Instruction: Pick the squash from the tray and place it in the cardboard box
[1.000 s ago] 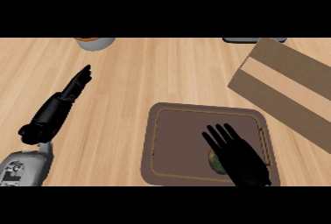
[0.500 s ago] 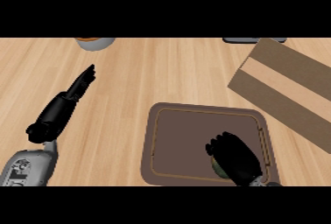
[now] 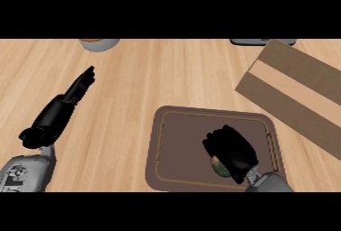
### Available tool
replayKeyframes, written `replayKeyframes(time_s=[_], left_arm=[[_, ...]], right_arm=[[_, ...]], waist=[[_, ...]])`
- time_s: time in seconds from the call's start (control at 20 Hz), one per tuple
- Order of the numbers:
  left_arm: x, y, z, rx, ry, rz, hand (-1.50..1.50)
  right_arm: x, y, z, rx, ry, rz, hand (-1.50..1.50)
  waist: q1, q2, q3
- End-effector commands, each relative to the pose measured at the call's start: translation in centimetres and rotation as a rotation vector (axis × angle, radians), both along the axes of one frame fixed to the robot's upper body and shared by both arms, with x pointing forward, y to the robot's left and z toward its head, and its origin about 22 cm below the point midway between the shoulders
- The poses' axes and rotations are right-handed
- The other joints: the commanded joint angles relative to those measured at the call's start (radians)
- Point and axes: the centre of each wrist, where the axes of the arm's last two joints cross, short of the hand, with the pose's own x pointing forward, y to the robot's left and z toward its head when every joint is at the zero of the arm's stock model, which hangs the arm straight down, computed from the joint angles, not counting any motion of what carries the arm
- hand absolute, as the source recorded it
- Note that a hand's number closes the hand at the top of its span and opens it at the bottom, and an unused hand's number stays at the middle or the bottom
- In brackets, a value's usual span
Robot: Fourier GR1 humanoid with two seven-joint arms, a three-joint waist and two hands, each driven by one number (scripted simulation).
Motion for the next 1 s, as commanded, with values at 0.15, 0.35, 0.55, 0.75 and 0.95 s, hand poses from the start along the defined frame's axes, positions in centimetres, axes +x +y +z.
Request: replayKeyframes(time_s=[0.15, 0.35, 0.55, 0.75, 0.95], left_arm=[[-0.1, -1.5, -0.4, -0.001, -0.01, -0.007, 0.0], [0.0, -0.1, -0.8, -0.009, 0.015, -0.002, 0.0], [-0.2, 0.6, 1.1, 0.009, -0.005, 0.013, 0.0], [-0.8, -1.7, -0.2, 0.001, 0.02, 0.012, 0.0], [-0.5, 0.1, 0.1, -0.008, 0.007, 0.015, 0.0]], right_arm=[[5.4, 2.6, 0.9, 0.246, 0.051, -0.021, 1.5], [4.7, 2.4, 4.0, 0.291, -0.107, 0.025, 1.5], [4.8, 1.6, 6.6, 0.246, -0.247, 0.046, 1.5], [3.2, 1.7, 11.4, 0.372, -0.304, -0.047, 1.5], [3.1, 0.7, 13.6, 0.563, -0.362, -0.3, 1.5]], waist=[[0.003, 0.005, 0.009], [-0.009, 0.001, 0.008], [-0.008, 0.0, 0.008], [-0.012, -0.002, 0.008], [-0.015, -0.003, 0.008]])
